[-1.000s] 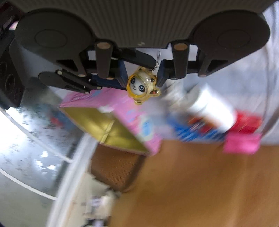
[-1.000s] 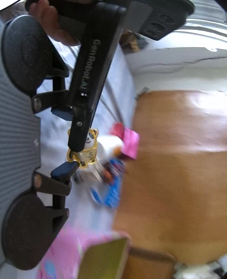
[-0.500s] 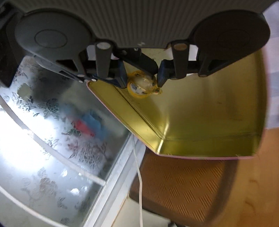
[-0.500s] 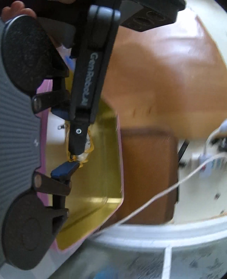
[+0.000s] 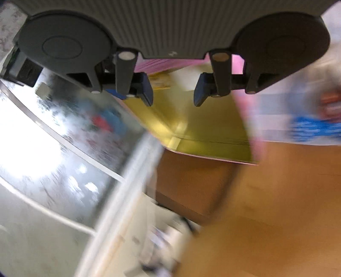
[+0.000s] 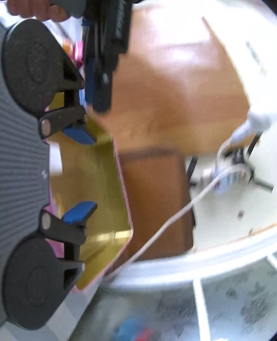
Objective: Organize rigid objects
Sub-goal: 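Grasp the white plastic clip with the left gripper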
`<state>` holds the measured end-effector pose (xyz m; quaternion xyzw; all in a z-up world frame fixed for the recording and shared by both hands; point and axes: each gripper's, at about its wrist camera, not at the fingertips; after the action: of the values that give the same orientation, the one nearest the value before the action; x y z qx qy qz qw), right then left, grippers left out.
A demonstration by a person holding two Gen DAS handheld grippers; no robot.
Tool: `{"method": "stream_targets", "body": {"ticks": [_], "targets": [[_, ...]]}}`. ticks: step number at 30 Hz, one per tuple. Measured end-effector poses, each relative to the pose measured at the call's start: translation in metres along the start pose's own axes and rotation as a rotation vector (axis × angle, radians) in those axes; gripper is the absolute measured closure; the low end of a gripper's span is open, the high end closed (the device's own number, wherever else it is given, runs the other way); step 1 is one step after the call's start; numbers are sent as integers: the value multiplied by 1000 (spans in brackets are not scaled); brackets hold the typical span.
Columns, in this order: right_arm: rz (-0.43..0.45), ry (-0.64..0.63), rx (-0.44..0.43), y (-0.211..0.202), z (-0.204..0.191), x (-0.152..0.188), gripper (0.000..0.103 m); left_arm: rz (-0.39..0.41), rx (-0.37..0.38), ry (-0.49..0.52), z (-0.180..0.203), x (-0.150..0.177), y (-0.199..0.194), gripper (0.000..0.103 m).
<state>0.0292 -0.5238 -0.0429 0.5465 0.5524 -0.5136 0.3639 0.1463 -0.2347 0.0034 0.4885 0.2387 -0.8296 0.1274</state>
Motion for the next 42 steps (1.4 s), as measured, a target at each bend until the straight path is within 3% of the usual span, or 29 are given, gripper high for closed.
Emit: {"method": "stream_targets", "body": {"ticks": [2, 6, 10, 13, 14, 15, 18, 23, 25, 27, 28, 33, 39, 41, 42], "targets": [[-50, -30, -121, 1, -23, 3, 41, 36, -116, -22, -28, 9, -43, 58], [-240, -141, -345, 28, -102, 29, 42, 64, -332, -60, -71, 27, -108, 58], [-344, -213, -406, 66, -165, 50, 41, 46, -449, -126, -100, 46, -132, 59], [-374, -188, -379, 96, -189, 55, 45, 28, -439, -193, -110, 56, -141, 59], [-387, -151, -373, 105, -191, 55, 54, 20, -435, -195, -108, 58, -138, 59], [-408, -113, -371, 113, -187, 55, 71, 10, -431, -190, -108, 60, -137, 59], [-446, 51, -359, 114, -158, 53, 81, -18, -393, -167, -97, 65, -127, 58], [-514, 400, -382, 69, -84, 64, 80, -88, -285, -125, -75, 75, -90, 52], [-508, 454, -333, 44, -59, 71, 71, -123, -238, -89, -63, 80, -73, 50], [-477, 419, -294, 21, -46, 74, 52, -155, -193, -64, -51, 83, -61, 49], [-456, 388, -279, 14, -42, 73, 51, -167, -174, -55, -46, 83, -54, 49], [-390, 124, -319, -10, -48, 58, 51, -202, -131, 32, -21, 89, -52, 50], [-404, -182, -384, -9, -70, 61, 55, -302, -228, 182, 0, 107, -43, 54], [-433, -233, -397, -3, -75, 64, 60, -288, -255, 189, -1, 112, -36, 70], [-440, -246, -408, 0, -78, 66, 69, -286, -269, 206, -1, 111, -34, 78]]}}
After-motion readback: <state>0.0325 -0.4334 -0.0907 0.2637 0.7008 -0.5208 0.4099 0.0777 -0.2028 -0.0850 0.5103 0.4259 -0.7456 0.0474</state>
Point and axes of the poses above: each gripper's, at about its wrist camera, not at the fingertips, and y roughly the way its jaws point, z to its right, x to its underside, and after that the axes turned 4 degrees about z, right-handed
